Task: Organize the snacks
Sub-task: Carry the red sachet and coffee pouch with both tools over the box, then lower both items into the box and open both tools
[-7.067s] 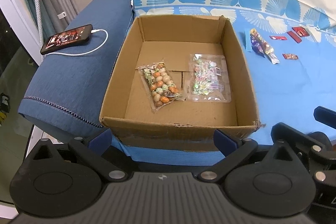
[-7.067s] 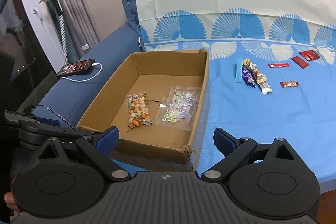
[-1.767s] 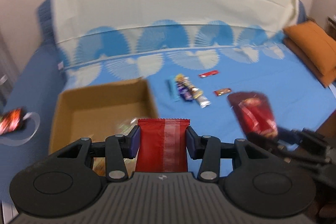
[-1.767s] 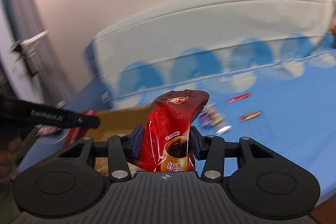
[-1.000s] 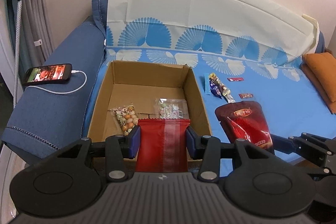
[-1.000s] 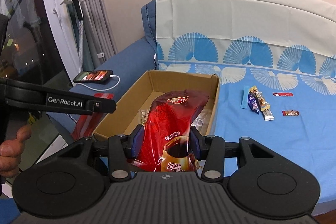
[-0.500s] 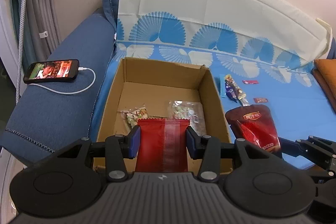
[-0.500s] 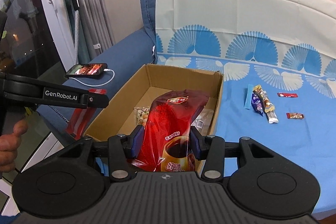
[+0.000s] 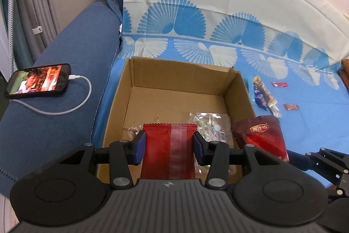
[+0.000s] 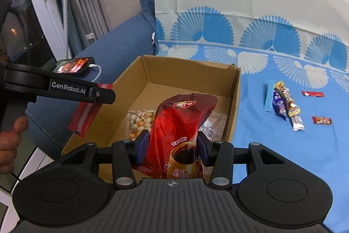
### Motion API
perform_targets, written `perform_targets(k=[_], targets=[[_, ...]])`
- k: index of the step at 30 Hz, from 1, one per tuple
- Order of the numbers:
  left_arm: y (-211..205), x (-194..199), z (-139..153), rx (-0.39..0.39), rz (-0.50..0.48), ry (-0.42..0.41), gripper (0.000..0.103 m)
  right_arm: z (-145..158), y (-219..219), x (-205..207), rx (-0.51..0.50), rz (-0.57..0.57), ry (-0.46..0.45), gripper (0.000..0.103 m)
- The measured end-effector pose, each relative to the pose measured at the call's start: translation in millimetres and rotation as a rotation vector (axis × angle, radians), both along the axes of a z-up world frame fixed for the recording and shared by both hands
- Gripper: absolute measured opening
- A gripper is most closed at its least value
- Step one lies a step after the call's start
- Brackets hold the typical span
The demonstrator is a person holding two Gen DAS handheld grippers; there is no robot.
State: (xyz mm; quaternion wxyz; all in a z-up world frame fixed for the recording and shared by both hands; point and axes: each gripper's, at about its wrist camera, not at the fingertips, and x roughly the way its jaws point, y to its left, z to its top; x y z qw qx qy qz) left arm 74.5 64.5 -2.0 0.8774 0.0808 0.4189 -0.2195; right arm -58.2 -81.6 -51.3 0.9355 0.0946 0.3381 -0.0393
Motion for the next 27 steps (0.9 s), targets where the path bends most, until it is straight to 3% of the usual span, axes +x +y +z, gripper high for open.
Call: perform_targets(k=[12, 13, 14, 15, 17, 20, 27], targets=[[-19.6, 54.3, -48.8, 0.077, 0.010, 0.053, 0.051, -34.0, -15.7, 54.5, 0.008, 0.016, 0.060, 0.052], [-20.4, 57.4, -52.4, 0.086, 0.008, 0.059, 0.054, -36.4, -16.8, 57.8, 0.008, 0.018, 0.066, 0.055], [-20.5, 60.3, -55.5, 0.096, 0.010, 0.062, 0.064, -38.0, -17.7, 60.8, 0.011, 0.019, 0.073, 0.062], [-21.0, 62.7, -58.5, 0.109, 0.011, 0.064, 0.085, -38.9, -19.3, 63.5, 0.015, 0.011, 0.077, 0.071], [-20.1, 65.2, -60.0, 0.128, 0.024, 0.053, 0.103, -37.3, -21.9, 66.9, 0.024, 0.011, 0.065, 0.082], [-15.0, 59.2, -55.8, 0.130, 0.022, 0.026, 0.103, -31.1, -23.3, 65.5, -0.004, -0.003, 0.042, 0.089], [0.5, 14.6, -47.7, 0.170, 0.035, 0.063, 0.103, -23.0, -9.7, 36.3, 0.034, -0.013, 0.074, 0.091]])
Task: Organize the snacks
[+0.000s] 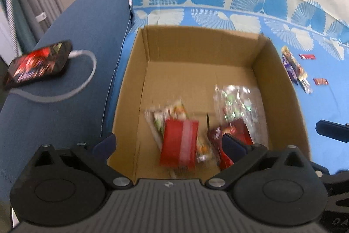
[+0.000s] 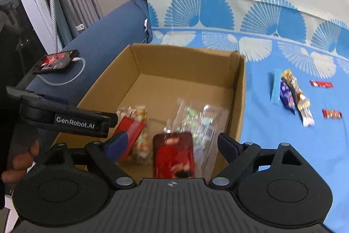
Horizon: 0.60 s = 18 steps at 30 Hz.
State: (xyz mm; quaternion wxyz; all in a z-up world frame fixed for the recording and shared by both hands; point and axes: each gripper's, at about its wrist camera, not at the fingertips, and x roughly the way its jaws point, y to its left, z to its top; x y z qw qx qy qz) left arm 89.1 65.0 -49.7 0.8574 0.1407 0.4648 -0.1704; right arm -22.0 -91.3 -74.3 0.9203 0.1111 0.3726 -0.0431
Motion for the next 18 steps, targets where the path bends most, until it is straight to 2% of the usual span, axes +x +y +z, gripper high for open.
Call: perform_targets(k=[3, 8, 18], targets=[[9.6, -29.5, 8.4, 0.012, 0.046, -0.018, 0.103, 6.8, 16.9, -23.3, -0.027, -0.021, -0.015, 0.092], [20.1, -75.4, 28.2, 0.017, 0.034, -0.106, 0.103, 21.3, 35.9, -62.6, -0.088, -0.038, -0.075, 0.094], [33.9, -136.1, 67.4, -0.072, 0.036, -0.162, 0.103, 51.4, 57.5, -130.1, -0.125, -0.051, -0.168, 0.097]])
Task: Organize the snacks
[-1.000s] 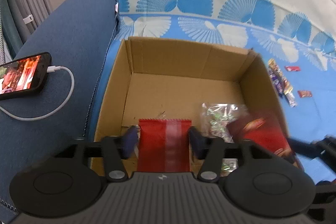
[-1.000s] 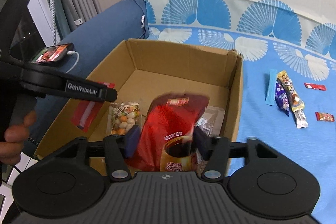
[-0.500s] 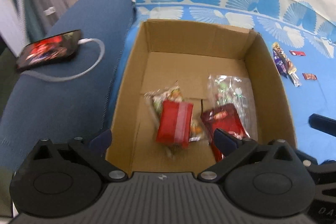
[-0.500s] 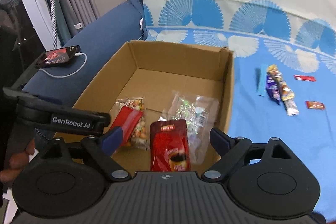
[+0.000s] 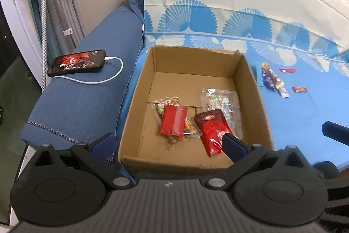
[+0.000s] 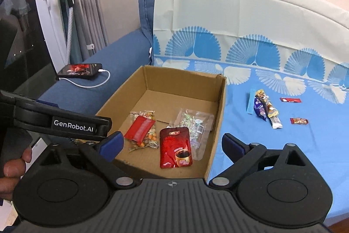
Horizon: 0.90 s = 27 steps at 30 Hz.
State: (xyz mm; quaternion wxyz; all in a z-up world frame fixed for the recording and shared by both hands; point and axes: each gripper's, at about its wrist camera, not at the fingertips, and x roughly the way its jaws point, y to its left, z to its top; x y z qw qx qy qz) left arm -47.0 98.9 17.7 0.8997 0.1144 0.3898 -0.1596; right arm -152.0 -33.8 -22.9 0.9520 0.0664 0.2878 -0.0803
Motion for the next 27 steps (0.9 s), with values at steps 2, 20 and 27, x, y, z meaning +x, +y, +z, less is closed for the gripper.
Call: perform_targets(k=[2, 20, 27], targets=[[2.9, -12.1, 4.5, -0.005, 0.009, -0.011, 0.103, 2.9, 1.5, -11.0, 0.006, -0.008, -0.009, 0.098], [20.2, -74.9, 14.6, 0.021, 0.017, -0.072, 0.103, 20.4, 26.8, -75.3, -0.012, -0.007, -0.105, 0.099], [18.1, -72.0, 12.2, 0.026, 0.012, -0.062, 0.103, 20.9, 26.6, -74.9, -0.016, -0.012, -0.104, 0.099]])
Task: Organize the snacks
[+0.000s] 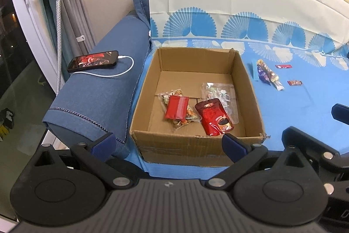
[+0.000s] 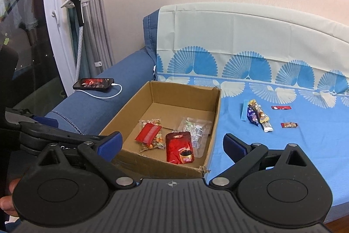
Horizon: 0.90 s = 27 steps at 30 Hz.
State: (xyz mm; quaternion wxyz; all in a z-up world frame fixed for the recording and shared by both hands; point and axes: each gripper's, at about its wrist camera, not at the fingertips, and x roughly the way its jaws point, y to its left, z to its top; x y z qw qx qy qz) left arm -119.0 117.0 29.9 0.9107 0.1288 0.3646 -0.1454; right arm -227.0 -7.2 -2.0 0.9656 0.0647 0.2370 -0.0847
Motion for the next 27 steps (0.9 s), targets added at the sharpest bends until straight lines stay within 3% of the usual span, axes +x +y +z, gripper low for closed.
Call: perform_targets(k=[16, 27], targets=[[-14.8, 25.8, -19.1, 0.047, -0.020, 0.065, 0.103, -14.3, -13.8, 18.6, 0.058, -0.013, 0.047, 0.099], [-69.8, 59.9, -7.8, 0.100, -0.064, 0.069, 0.103, -29.7, -78.2, 22.7, 0.133, -0.167, 0.031, 0.099]])
